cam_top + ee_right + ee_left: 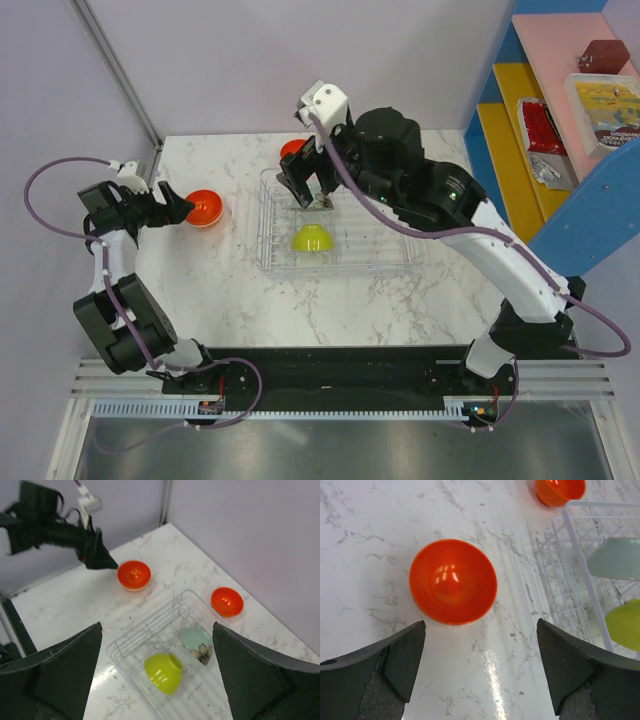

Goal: Load the bowls into the dish rack

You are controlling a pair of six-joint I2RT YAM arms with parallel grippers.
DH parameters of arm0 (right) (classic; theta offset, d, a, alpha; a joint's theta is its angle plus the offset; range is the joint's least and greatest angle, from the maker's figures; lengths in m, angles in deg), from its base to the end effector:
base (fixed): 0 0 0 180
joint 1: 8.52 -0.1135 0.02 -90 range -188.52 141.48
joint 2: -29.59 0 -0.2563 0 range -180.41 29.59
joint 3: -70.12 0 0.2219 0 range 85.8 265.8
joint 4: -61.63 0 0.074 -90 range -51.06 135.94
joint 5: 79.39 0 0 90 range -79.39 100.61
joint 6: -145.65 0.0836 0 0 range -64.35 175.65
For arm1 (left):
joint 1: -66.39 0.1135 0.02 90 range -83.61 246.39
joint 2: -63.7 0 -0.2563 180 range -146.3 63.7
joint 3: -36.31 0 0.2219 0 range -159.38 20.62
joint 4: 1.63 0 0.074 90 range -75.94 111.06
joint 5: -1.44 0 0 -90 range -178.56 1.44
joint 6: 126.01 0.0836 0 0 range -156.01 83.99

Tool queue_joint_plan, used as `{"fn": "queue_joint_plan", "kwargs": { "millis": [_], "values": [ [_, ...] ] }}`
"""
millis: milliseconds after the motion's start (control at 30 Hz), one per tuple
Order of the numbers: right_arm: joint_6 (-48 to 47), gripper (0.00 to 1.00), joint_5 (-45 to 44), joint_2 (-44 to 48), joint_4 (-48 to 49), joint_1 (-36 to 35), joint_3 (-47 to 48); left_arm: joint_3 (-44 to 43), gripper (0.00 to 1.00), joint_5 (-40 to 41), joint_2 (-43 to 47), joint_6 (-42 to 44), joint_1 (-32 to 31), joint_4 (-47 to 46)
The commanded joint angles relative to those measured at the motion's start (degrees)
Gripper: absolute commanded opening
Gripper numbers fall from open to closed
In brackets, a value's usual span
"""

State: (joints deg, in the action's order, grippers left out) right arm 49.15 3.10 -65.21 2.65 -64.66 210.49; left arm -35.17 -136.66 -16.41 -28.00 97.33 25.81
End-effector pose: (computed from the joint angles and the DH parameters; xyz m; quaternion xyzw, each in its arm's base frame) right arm 0.2037 0.2840 0.4910 -0.3724 0.6901 0.2129 0.5828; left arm 0.2896 0.1010 0.2563 0.0193 0.8344 -0.2044 0.5115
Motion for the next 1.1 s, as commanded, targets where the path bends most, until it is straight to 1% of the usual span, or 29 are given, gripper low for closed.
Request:
{"fn": "queue_joint_plan", "kwargs": {
  "millis": [0,33,100,233,333,367,500,567,667,833,1033,1067],
  "values": [
    [11.94,0.98,-2.43,-0.73,1.1,-0.64,4.68,-5.29,0.97,10.55,-6.0,-3.53,-1.58,-5.59],
    [13.69,0.98,-2.34,-0.82,0.84,-0.81,5.13,-6.25,0.97,12.74,-8.1,-3.53,-2.63,-5.77],
    [14.85,0.98,-2.95,-0.73,0.4,-0.9,5.57,-6.87,0.96,15.21,-9.61,-3.01,-3.86,-5.95],
    [15.2,0.98,-5.06,0.58,0.13,-1.17,4.61,-7.67,0.96,20.92,-11.81,-1.77,-7.98,-6.3],
    [14.68,0.98,-7.17,1.72,0.05,-1.25,4.26,-8.11,0.96,22.95,-12.96,-1.59,-9.84,-6.56],
    [14.59,0.98,-7.6,2.51,0.22,-1.17,4.08,-8.19,0.96,23.31,-13.66,-1.59,-10.19,-6.82],
    [14.24,0.98,-3.41,4.71,0.4,-1.17,2.76,-8.98,0.96,25.41,-14.98,-1.68,-10.72,-7.44],
    [13.97,0.98,-3.04,4.89,1.1,-1.17,1.88,-9.34,0.96,26.38,-15.51,-1.16,-10.72,-7.35],
    [13.36,0.98,-6.02,3.67,1.45,-1.17,1.79,-9.69,0.96,28.14,-16.3,0.16,-10.72,-7.35],
    [12.22,0.98,-9.97,2.69,2.76,-1.25,-1.72,-9.6,0.96,28.85,-17.35,1.3,-10.81,-7.53],
    [8.88,0.98,-14.37,3.39,5.22,-1.25,-6.11,-9.78,0.85,28.5,-19.37,1.92,-10.81,-8.14],
    [8.44,0.98,-15.25,3.66,5.58,-1.17,-6.81,-9.78,0.81,28.5,-19.72,1.92,-10.72,-8.23]
  ]
}}
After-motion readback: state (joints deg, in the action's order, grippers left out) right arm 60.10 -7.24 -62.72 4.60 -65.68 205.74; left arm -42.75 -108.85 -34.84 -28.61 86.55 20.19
